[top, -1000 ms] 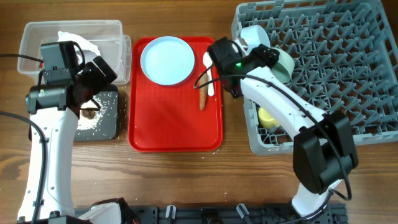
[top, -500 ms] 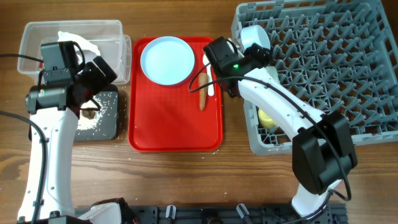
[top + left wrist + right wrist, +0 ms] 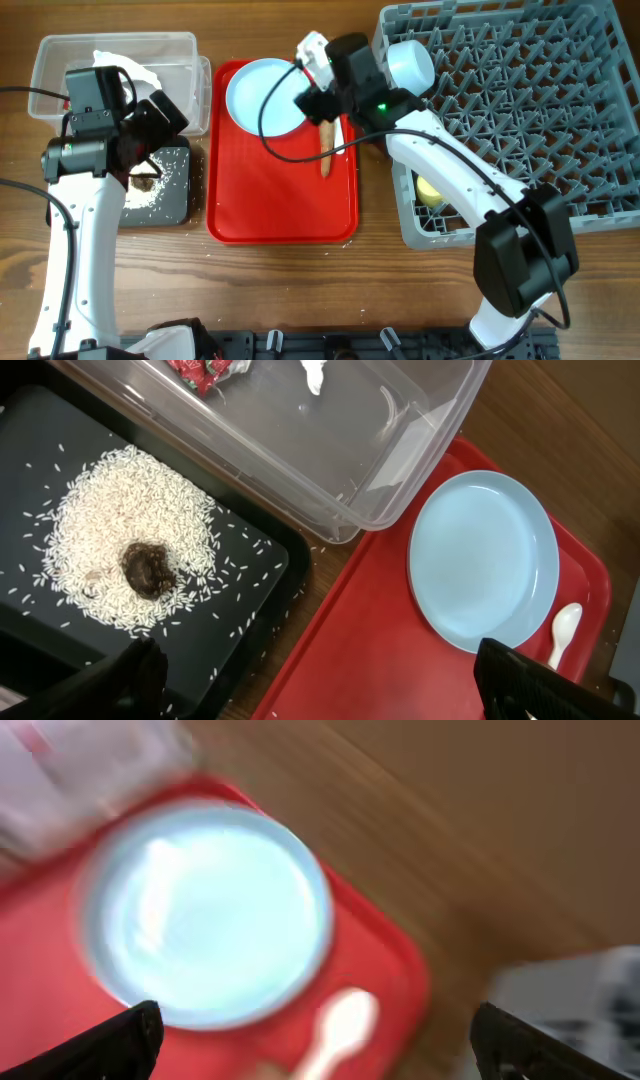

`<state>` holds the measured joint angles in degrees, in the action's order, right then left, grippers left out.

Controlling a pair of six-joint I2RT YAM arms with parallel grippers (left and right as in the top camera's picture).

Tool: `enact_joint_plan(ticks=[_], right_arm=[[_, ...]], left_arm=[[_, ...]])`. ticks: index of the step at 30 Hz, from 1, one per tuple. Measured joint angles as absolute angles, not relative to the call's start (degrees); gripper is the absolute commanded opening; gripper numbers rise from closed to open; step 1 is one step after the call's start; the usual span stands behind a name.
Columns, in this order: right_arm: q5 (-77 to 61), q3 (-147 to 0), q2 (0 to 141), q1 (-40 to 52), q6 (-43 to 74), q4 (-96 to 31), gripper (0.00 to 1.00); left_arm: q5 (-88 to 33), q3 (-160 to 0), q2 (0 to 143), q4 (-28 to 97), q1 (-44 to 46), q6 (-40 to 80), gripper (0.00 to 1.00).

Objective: Sort waste into correct bins and load items into the dishwasher rack
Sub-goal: 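Grasp the rim of the white plate with the right gripper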

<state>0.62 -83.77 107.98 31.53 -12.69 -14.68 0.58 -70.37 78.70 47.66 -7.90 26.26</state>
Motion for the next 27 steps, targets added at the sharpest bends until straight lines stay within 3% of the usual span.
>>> enact_joint_plan(ticks=[7, 15, 18, 24, 27], right_arm=[[-12.08, -83.88, 107.98, 31.53, 16.64, -26.68, 1.00], [-14.85, -93.93, 107.98, 30.57, 23.35, -39.53, 0.98], [-13.80, -100.09, 107.98, 29.43, 23.57, -39.62, 0.93], [-12.45, -102.04, 115.44, 28.99, 28.47, -34.54, 0.59], [-12.10, -102.04, 125.03, 28.97, 32.58, -31.64, 0.50]], left_arm=[[0.56, -70.37, 78.70, 47.62, -7.90, 26.26, 1.00], [0.58, -70.37, 78.70, 47.62, -7.90, 26.26, 1.00], [0.58, -70.37, 78.67, 47.62, -7.90, 26.26, 1.00], [0.56, -70.37, 78.70, 47.62, -7.90, 26.26, 1.00], [0.58, -70.37, 78.70, 47.64, -7.90, 26.26, 1.00]])
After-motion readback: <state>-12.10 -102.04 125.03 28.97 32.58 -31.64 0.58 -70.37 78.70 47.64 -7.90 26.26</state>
